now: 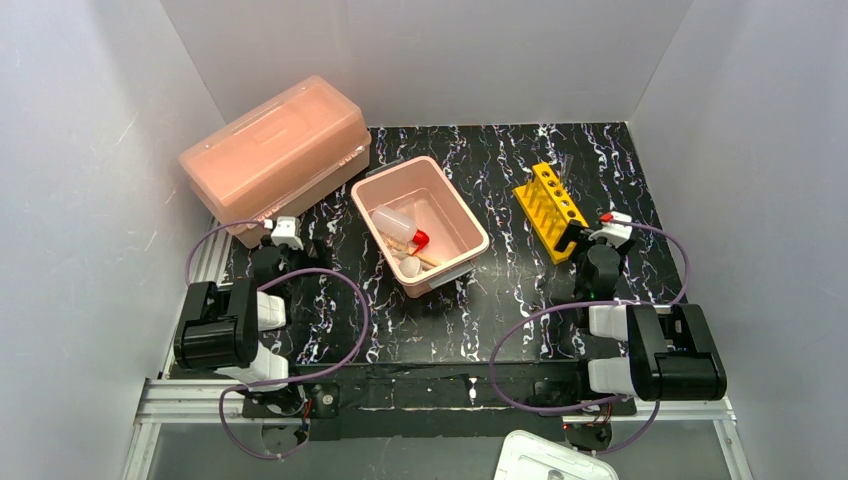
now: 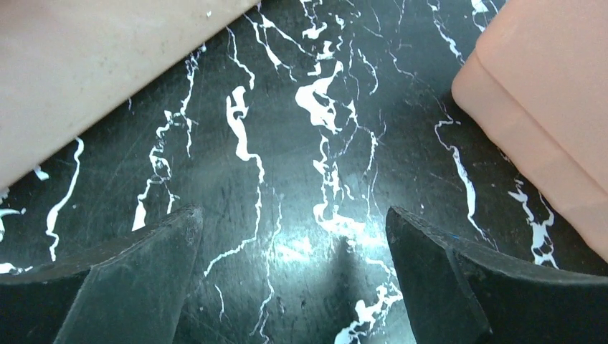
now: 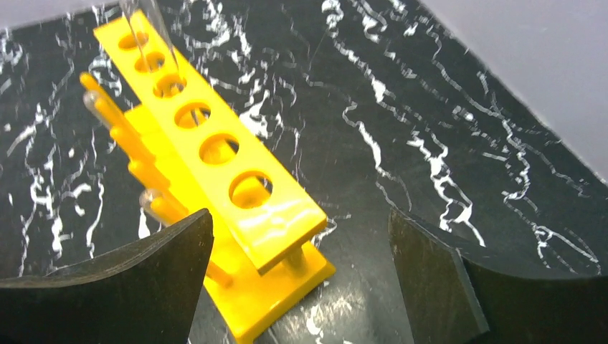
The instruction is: Organize the chemistry lab equipment
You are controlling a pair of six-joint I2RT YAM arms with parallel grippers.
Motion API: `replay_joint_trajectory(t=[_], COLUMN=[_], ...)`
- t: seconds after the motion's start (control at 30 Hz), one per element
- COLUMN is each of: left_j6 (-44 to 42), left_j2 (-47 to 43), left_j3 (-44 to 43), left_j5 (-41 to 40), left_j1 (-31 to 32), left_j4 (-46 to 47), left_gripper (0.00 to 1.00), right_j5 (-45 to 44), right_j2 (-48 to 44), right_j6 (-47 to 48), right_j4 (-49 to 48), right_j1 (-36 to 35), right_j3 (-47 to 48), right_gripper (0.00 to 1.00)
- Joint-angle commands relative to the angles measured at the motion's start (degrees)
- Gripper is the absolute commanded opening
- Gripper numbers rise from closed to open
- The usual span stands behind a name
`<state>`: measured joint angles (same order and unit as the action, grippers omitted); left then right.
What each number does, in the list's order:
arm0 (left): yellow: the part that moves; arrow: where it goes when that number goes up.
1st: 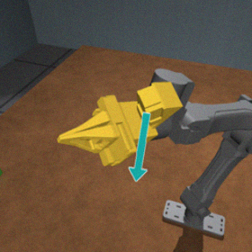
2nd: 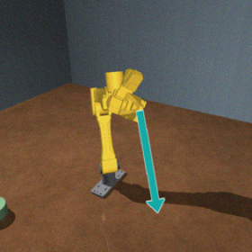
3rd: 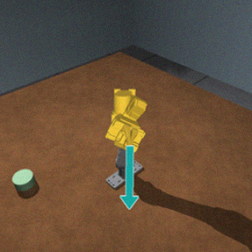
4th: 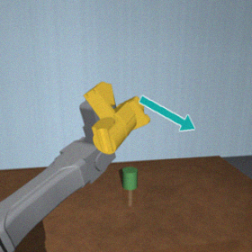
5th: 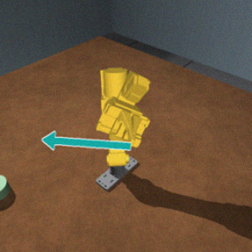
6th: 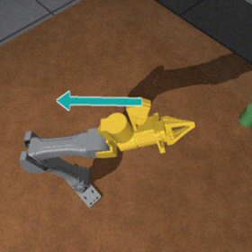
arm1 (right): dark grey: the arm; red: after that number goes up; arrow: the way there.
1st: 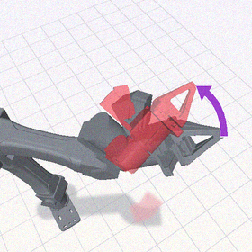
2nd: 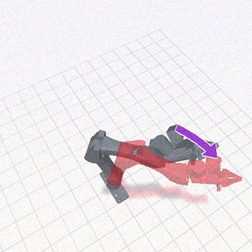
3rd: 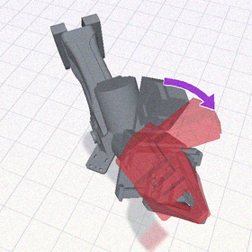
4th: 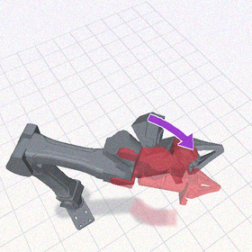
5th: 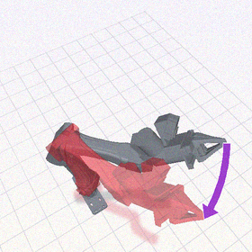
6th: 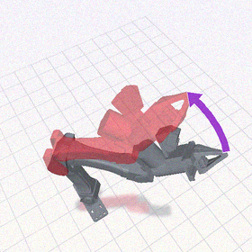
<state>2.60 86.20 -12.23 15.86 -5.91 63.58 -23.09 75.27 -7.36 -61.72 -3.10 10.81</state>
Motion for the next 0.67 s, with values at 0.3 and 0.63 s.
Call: replay_joint_trajectory(t=[0.3,0.63], left_j6=[-0.82,-1.37], left_j2=[-1.01,-0.86], left_j3=[-3.84,-4.47], left_j5=[-1.44,-2.55], left_j1=[-0.09,0.6], left_j4=[-3.5,-4.61], left_gripper=[0.99,0.99], right_j5=[4.73,4.73], right_j2=[0.7,0.49], right_j6=[0.74,0.68], right_j4=[3.46,4.06], right_j1=[2.22,2.22], right_j3=[3.17,3.23], right_gripper=[0.99,0.98])
